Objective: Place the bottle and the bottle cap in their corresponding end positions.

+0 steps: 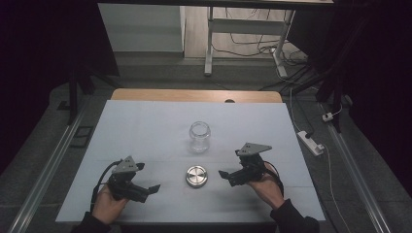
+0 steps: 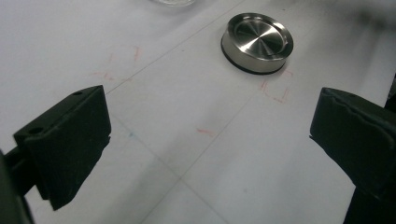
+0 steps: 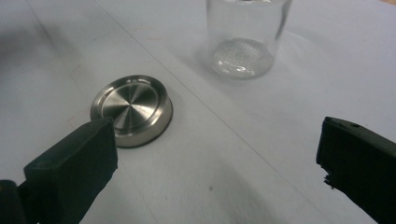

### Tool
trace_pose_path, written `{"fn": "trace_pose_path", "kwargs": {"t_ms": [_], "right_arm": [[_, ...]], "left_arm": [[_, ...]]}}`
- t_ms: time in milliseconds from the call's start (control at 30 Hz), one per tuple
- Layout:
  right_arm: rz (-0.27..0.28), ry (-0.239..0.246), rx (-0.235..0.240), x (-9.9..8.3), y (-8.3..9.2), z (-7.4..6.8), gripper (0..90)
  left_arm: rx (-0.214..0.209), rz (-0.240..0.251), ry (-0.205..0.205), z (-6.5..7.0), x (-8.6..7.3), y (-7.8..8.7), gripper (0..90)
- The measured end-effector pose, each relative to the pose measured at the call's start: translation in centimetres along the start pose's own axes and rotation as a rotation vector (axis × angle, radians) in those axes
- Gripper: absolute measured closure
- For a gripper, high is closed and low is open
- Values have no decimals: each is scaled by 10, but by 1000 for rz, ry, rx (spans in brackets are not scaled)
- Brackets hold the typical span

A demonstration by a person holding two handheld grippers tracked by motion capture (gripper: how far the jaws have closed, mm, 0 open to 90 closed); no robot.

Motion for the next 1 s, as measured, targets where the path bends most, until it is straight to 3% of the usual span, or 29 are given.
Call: {"fn": "trace_pose_path", "kwargs": {"t_ms": [1000], "right_arm": [[6, -138, -122, -74, 52, 25, 0]], "left_arm": [[44, 34, 159, -16, -53, 34, 0]]}}
Point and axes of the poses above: each handheld gripper's, and its own axes: y roughly backward along the jaws, x roughly out of its top, z roughly to its right, the point moved 7 cm from there along -y, roughly forward along the jaws, and after that the axes turned 14 degrees about -z, right-handed, at the moved point
